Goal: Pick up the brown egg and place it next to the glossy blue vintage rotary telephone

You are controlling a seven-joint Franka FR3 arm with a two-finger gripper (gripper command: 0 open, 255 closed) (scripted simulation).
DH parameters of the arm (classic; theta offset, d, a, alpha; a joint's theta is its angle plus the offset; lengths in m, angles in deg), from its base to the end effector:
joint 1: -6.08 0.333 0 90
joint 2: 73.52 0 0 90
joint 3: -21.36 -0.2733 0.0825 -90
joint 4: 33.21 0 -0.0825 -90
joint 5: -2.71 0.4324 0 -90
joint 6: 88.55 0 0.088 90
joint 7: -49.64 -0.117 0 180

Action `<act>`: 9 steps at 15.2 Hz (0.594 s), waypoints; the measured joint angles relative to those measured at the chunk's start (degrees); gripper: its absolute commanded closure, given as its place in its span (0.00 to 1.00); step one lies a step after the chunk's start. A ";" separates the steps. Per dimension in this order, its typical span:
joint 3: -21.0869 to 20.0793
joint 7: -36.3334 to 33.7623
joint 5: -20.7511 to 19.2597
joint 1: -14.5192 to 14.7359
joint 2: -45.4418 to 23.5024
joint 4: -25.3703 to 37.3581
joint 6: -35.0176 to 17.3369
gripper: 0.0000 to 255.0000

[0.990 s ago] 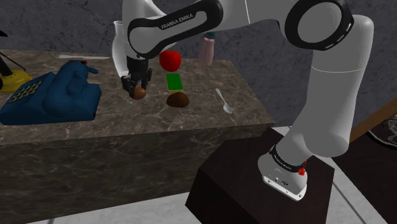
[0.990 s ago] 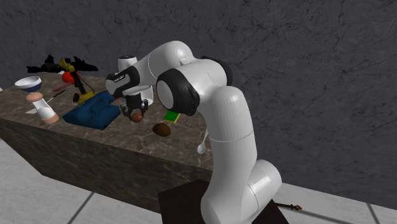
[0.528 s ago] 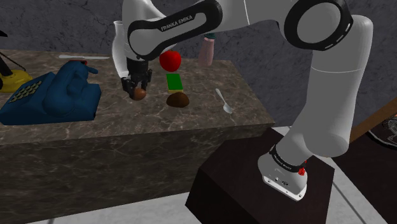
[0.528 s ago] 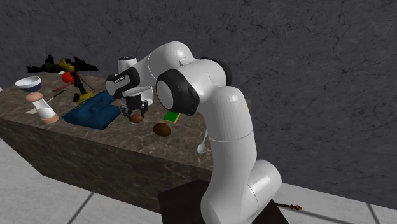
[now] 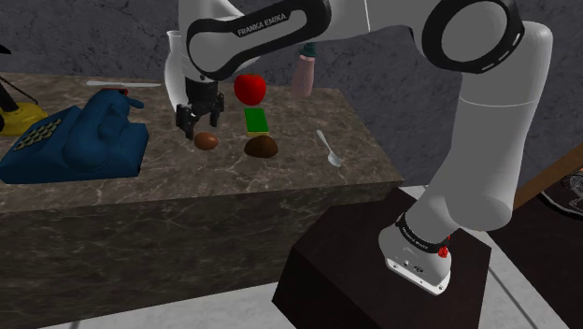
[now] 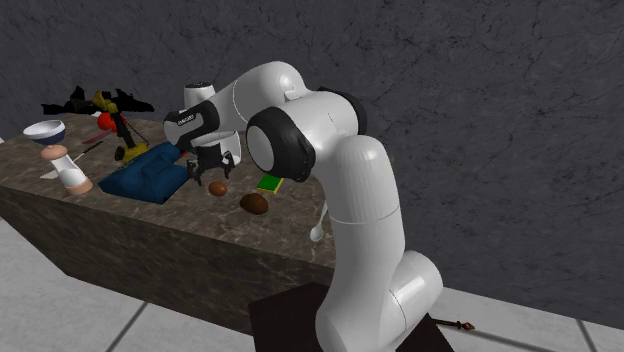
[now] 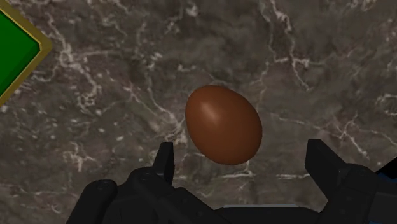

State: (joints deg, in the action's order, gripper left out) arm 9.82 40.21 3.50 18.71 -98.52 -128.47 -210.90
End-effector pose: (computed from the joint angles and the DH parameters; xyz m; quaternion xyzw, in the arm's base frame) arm 0.6402 0.2779 0.2911 -0.9920 -0.1145 -0.0076 0.0524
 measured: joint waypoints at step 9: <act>-0.08 0.29 0.37 -0.41 2.01 1.89 3.92 0.00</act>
